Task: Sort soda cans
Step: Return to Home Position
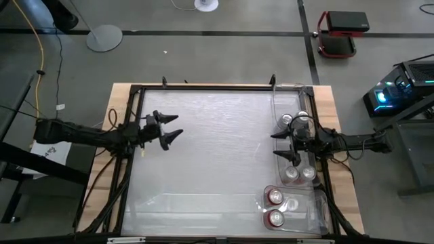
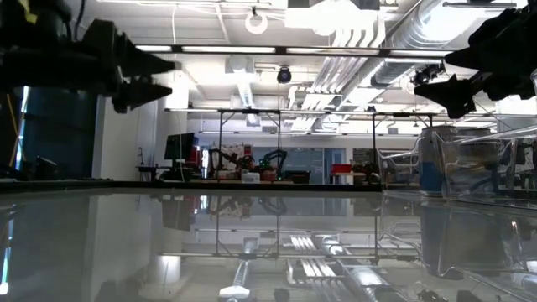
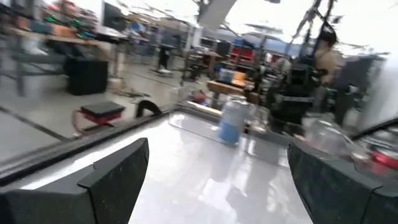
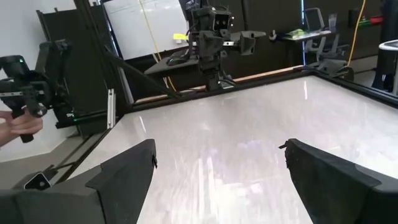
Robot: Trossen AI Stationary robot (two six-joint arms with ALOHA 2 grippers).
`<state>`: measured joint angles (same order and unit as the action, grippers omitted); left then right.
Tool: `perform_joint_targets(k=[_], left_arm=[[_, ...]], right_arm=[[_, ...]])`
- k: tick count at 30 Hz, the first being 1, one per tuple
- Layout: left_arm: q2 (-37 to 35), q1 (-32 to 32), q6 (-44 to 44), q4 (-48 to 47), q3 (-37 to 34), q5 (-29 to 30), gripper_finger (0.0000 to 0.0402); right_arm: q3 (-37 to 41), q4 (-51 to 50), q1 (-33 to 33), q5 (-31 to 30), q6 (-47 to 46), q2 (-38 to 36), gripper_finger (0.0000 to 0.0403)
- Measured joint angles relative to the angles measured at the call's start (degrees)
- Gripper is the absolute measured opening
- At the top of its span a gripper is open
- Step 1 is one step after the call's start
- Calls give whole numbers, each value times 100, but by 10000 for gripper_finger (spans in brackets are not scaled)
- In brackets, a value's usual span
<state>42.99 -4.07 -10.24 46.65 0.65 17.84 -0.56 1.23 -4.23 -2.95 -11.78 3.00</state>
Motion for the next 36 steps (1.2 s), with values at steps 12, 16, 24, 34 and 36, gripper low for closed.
perform_joint_targets(k=[12, 16, 24, 34, 36], left_arm=[[-1511, -345, 587, -2002, 13, -907, 360], [-2088, -581, 976, -2749, 13, -1548, 360], [-3121, -678, 1197, -4124, 15, -3007, 360], [-3947, -678, 1308, -4421, 4, -3119, 360], [-4178, -678, 1077, -4393, 4, -3293, 360]], right_arm=[[0, -1, 0, 6, 23, 44, 346], [0, -2, 0, 7, 23, 44, 346], [0, -2, 0, 12, 25, 44, 346], [0, -2, 0, 14, 25, 44, 346], [0, -2, 0, 12, 26, 44, 346]])
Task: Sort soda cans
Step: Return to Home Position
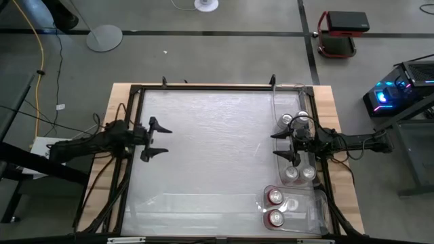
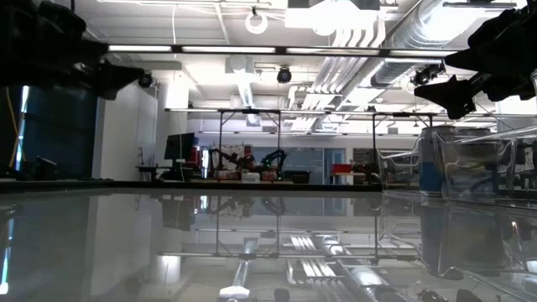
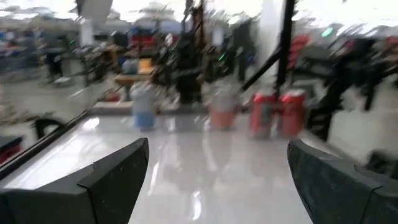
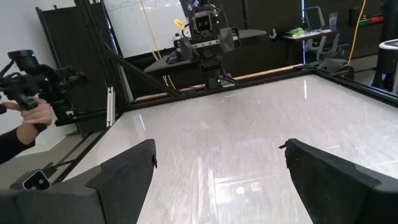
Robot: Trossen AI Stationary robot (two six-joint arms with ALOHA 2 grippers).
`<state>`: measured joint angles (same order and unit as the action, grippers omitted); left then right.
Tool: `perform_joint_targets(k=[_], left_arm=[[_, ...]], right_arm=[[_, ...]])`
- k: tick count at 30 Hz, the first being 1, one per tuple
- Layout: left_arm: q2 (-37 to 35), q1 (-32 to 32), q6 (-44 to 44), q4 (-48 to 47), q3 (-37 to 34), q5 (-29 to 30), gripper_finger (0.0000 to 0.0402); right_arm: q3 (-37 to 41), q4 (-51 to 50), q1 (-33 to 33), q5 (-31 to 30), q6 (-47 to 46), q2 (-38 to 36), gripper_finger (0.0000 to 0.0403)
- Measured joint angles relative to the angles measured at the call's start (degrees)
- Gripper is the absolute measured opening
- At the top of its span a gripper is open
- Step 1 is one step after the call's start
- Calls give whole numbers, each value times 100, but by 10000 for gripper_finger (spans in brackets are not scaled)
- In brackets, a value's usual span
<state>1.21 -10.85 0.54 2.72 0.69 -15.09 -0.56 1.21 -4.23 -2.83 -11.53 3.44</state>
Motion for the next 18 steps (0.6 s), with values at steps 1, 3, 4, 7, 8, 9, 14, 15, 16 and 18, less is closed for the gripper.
perform_joint_targets(k=[1, 3, 4, 7, 8, 9, 14, 15, 16, 18], left_arm=[[-110, 0, -64, 16, 0, -125, 360], [-98, 2, -167, 113, 3, -308, 360], [-91, 4, -201, 90, -2, -331, 360], [-2, 7, -436, 24, 0, -263, 360], [13, 7, -521, 20, 0, -242, 360], [16, 7, -606, 20, 0, -240, 360], [32, 7, -640, 21, 0, -238, 360], [33, 7, -640, 20, 0, -238, 360], [33, 7, -640, 20, 0, -238, 360], [33, 7, -640, 20, 0, -238, 360]], right_arm=[[0, 0, 0, 2, 0, 0, 346], [0, 0, 0, 2, 0, 0, 346], [0, 0, 2, 2, 0, 0, 346], [0, 0, 2, 2, 1, -7, 346], [0, 0, 2, 2, 0, -3, 346], [0, 0, 2, 2, 2, 0, 346], [1, 0, 2, 2, 2, 0, 346], [1, 0, 2, 2, 0, 0, 346], [2, 0, 2, 2, 2, 0, 346], [2, 0, 2, 2, 1, 0, 346]])
